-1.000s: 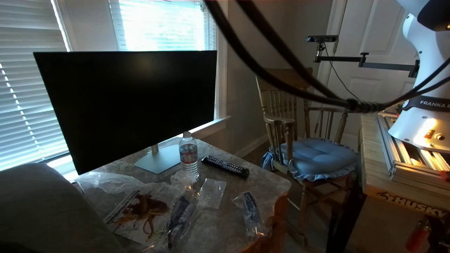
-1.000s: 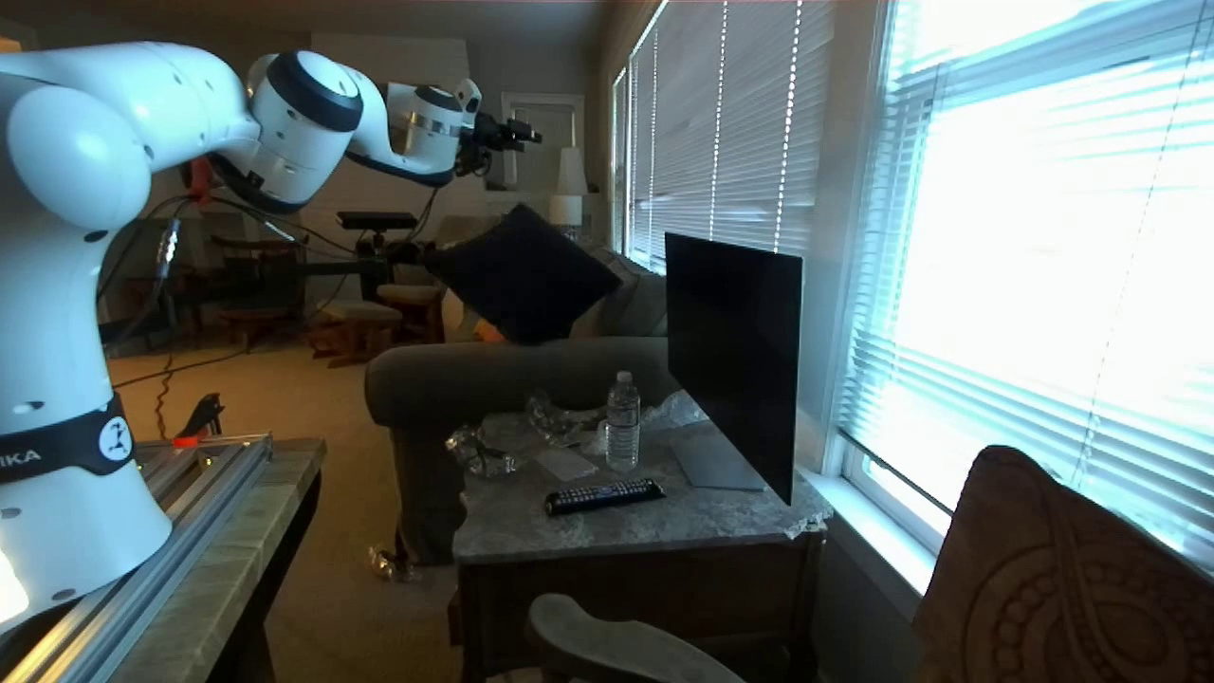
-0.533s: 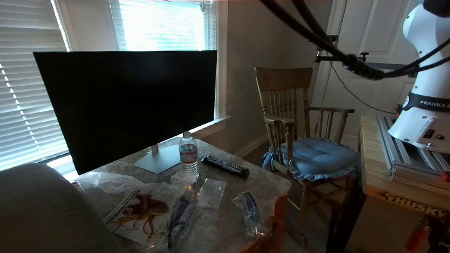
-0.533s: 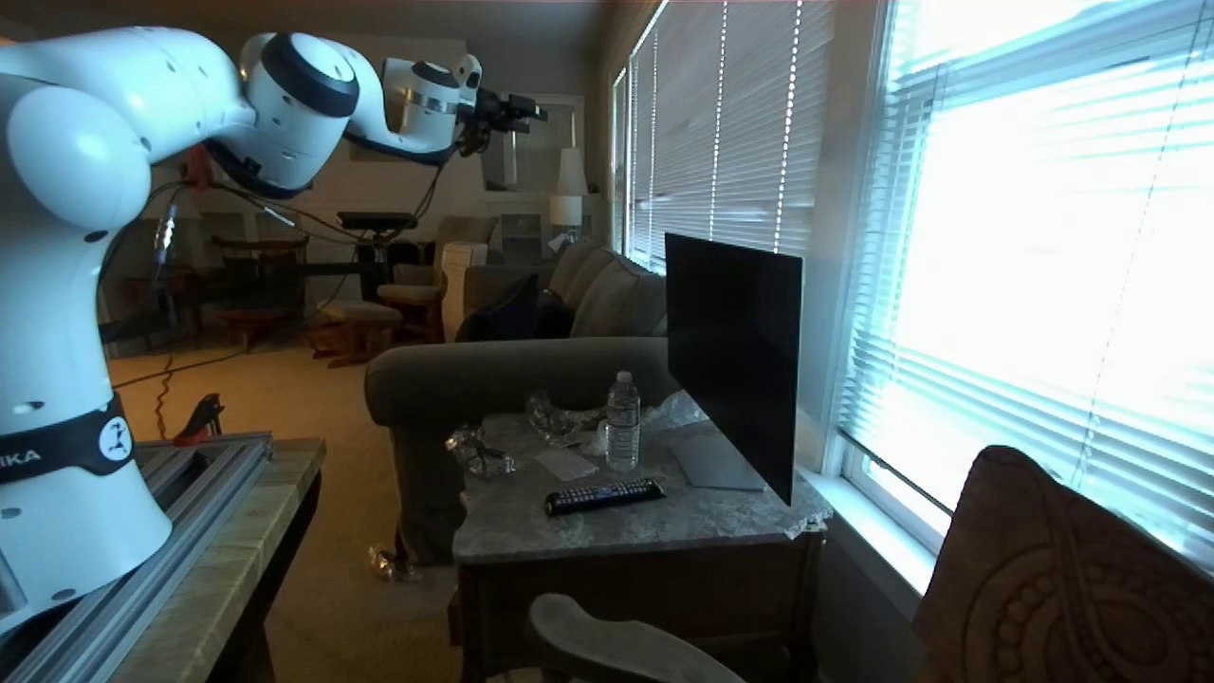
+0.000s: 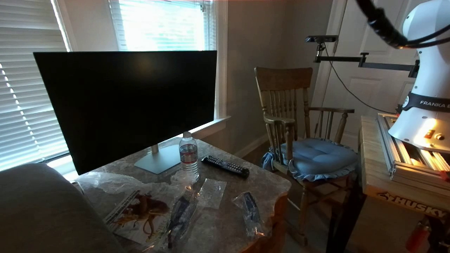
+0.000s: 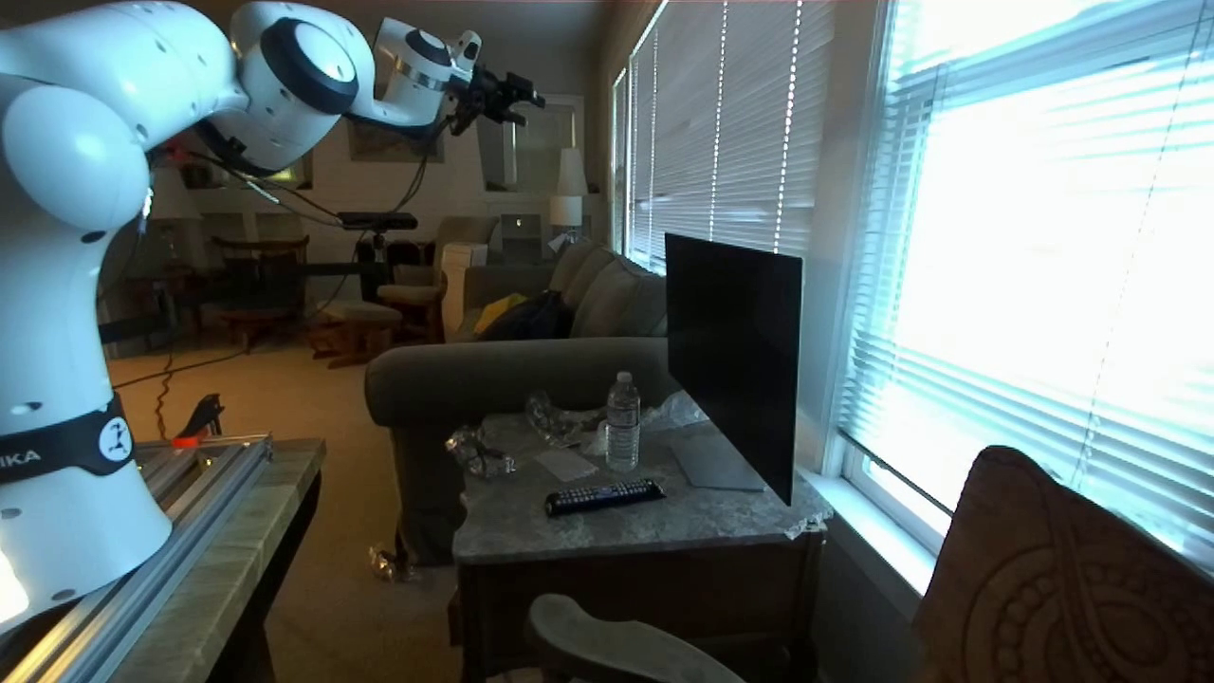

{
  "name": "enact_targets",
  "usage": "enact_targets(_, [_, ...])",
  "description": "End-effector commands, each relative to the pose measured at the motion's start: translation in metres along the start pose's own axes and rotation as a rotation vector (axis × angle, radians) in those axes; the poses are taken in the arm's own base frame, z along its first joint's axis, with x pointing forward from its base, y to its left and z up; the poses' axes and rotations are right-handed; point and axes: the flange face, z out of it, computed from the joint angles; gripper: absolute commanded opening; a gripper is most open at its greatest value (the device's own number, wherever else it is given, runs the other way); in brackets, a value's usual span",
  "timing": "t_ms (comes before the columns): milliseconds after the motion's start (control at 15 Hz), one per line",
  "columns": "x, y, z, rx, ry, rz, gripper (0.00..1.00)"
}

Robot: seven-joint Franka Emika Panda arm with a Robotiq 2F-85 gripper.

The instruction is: Put the dark blue pillow on the sofa.

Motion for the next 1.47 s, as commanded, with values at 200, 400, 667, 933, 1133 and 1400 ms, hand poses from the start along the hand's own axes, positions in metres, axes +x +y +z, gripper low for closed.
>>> enact_targets(200, [0.025,0.024,-0.012,0.190,-0.146,-0.024,1.00])
enact_targets(400, [0.032,0.040,-0.011,0.246,-0.203,-0.042,1.00])
enact_targets(667, [0.041,0.059,-0.015,0.356,-0.295,-0.081,1.00])
enact_targets(933, [0.046,0.074,-0.021,0.459,-0.386,-0.143,1.00])
enact_targets(1133, [0.046,0.085,-0.024,0.558,-0.449,-0.174,1.00])
enact_targets(1400, [0.043,0.097,-0.022,0.677,-0.517,-0.187,1.00])
